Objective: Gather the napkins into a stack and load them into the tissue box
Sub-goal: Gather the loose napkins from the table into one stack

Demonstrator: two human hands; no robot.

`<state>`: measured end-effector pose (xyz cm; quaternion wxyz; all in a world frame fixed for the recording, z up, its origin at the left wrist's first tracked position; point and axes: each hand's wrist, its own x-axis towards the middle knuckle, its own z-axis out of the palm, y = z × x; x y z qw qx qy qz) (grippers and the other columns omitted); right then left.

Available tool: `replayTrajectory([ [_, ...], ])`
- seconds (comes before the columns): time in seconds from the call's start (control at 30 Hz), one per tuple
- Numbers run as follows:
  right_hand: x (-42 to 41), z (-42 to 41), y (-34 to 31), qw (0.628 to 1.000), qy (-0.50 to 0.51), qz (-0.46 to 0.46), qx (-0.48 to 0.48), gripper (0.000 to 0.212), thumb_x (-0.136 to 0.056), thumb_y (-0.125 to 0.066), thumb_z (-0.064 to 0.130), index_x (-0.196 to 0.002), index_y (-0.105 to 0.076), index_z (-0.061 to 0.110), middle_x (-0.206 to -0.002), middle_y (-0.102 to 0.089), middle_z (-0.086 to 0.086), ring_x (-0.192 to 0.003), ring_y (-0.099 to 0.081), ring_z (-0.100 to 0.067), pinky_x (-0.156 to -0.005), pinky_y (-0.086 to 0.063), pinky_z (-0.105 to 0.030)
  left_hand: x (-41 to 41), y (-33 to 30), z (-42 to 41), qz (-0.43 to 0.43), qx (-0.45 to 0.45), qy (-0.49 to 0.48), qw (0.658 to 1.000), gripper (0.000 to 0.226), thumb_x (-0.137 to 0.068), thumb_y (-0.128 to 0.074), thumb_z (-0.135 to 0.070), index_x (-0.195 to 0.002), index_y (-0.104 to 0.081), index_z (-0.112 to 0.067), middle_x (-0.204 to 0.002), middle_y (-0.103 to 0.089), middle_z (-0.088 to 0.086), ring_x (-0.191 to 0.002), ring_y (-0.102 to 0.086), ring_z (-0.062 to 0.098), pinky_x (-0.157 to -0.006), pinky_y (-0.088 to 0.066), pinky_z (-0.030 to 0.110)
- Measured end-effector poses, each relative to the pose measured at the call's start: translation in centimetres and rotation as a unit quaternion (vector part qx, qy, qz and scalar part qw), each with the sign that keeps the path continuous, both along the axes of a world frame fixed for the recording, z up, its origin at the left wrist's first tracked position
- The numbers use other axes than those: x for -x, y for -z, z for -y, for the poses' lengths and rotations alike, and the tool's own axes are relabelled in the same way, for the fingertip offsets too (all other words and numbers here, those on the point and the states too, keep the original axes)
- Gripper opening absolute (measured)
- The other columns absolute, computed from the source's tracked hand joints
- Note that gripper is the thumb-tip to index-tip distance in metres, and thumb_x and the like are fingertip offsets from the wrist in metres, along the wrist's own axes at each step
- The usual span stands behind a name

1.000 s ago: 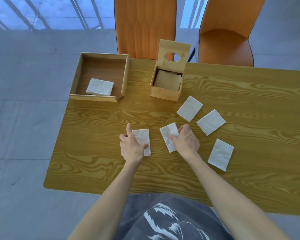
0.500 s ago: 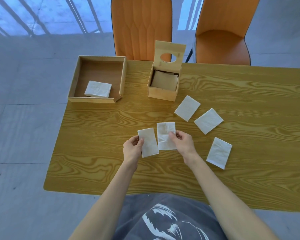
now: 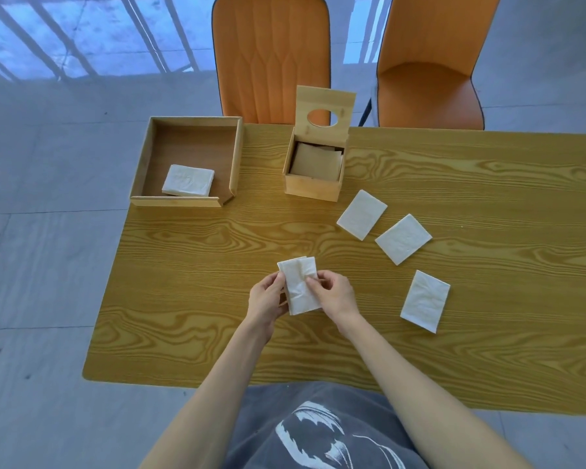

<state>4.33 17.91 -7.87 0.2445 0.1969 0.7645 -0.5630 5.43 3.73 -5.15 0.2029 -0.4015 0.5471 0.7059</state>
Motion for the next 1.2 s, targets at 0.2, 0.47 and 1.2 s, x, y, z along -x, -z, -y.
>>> replayTrajectory([
  [0.2,-0.2,-0.8,-0.4,0.994,-0.036,-0.049,-0.088,0.020,-0.089,-0.069,0.031,-0.097,-0.074,0.014,-0.090,-0.075,0.001,-0.084,-0.070,-0.017,-0.074,-0.058,-0.038,-0.1,0.1,-1.2,-0.020,-0.014,0.037,0.999,0.023,-0.085,-0.074,-0.012,-0.106,-0.066,-0.018,-0.100,-0.075,0.005,-0.091,-0.072,0.021,-0.078,-0.060,0.039],
  [0.47,-1.4,-5.2,-1.7,0.981,0.023,-0.087,-0.174,0.029,-0.093,-0.062,0.038,-0.110,-0.072,0.016,-0.102,-0.074,0.004,-0.094,-0.066,-0.013,-0.083,-0.055,-0.033,-0.5,0.7,-5.0,-0.026,0.028,0.077,0.996,0.017,-0.090,-0.067,-0.004,-0.096,-0.062,-0.018,-0.095,-0.072,0.005,-0.086,-0.070,0.020,-0.076,-0.059,0.034],
  [1.2,-4.5,-14.4,-1.2,0.909,0.244,0.057,-0.333,0.048,-0.084,-0.071,0.045,-0.120,-0.058,0.017,-0.129,-0.050,-0.010,-0.108,-0.060,-0.032,-0.089,-0.050,-0.044,-0.4,0.7,-8.7,-0.007,0.010,0.183,0.983,0.017,-0.098,-0.056,-0.015,-0.115,-0.058,-0.016,-0.102,-0.070,0.004,-0.099,-0.068,0.024,-0.093,-0.055,0.047],
])
